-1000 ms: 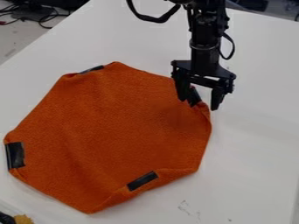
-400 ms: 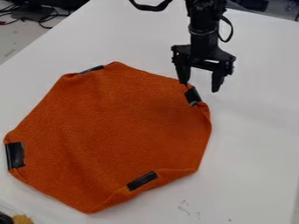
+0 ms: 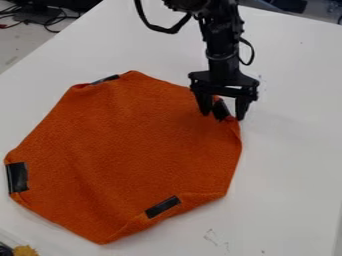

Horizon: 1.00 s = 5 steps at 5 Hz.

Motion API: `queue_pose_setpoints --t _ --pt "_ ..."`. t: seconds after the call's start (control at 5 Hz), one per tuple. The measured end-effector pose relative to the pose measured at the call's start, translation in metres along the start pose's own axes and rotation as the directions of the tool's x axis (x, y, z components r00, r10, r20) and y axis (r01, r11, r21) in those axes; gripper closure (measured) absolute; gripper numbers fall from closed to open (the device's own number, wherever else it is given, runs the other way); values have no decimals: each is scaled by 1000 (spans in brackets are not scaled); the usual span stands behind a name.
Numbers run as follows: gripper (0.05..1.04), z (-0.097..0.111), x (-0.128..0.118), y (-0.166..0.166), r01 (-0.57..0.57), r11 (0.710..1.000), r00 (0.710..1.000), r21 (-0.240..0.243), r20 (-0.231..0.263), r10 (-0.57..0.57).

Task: Fold the cloth from top right to bottom left

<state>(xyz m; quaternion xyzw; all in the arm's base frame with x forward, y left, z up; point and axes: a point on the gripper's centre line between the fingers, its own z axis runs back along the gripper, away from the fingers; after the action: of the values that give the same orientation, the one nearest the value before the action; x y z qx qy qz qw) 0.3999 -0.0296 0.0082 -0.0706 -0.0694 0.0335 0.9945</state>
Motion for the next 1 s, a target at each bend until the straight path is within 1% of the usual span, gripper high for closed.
queue_pose_setpoints --t 0.2,0.4,0.6,0.8,1.0 --pt "190 -2 7 -1 12 1000 1000 -14 3 -12" --pt "476 -1 9 2 39 999 999 6 -19 -39" --pt "741 0 7 6 50 998 998 35 -33 -49" --pt "899 3 3 8 45 997 998 65 -37 -43" --pt "975 20 -2 6 23 995 1000 93 -4 -22"
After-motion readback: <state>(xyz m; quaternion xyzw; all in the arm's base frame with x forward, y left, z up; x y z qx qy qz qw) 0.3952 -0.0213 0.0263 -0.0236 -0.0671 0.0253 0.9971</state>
